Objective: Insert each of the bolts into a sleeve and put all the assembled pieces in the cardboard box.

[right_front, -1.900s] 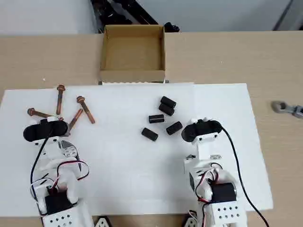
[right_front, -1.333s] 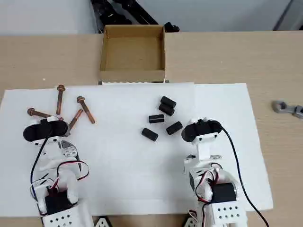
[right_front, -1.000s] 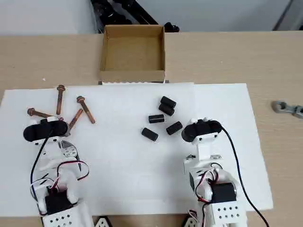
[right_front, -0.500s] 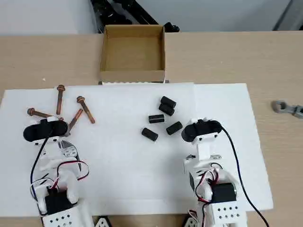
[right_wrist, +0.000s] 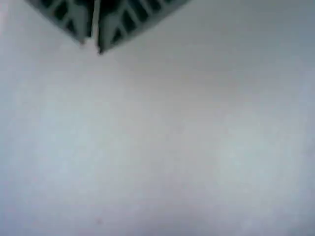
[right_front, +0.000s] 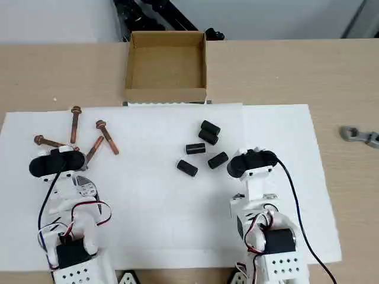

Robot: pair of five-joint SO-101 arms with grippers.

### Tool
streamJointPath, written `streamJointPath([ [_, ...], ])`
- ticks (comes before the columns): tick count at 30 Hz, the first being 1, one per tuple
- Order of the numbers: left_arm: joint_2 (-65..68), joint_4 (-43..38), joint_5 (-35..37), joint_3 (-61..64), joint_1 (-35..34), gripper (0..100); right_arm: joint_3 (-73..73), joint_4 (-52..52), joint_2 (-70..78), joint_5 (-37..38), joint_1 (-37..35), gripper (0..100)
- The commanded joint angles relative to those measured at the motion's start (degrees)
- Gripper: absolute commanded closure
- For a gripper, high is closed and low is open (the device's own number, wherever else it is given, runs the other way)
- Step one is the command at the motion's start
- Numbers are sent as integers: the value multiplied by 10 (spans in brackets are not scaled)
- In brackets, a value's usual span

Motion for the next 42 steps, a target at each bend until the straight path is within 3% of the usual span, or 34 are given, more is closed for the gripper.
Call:
streamJointPath([
  [1, -4, -13, 3, -3, -3, 994, -4, -11, -5, 6, 3, 995],
  [42, -5, -14, 2, -3, 24, 993, -3, -21, -5, 7, -22, 995],
])
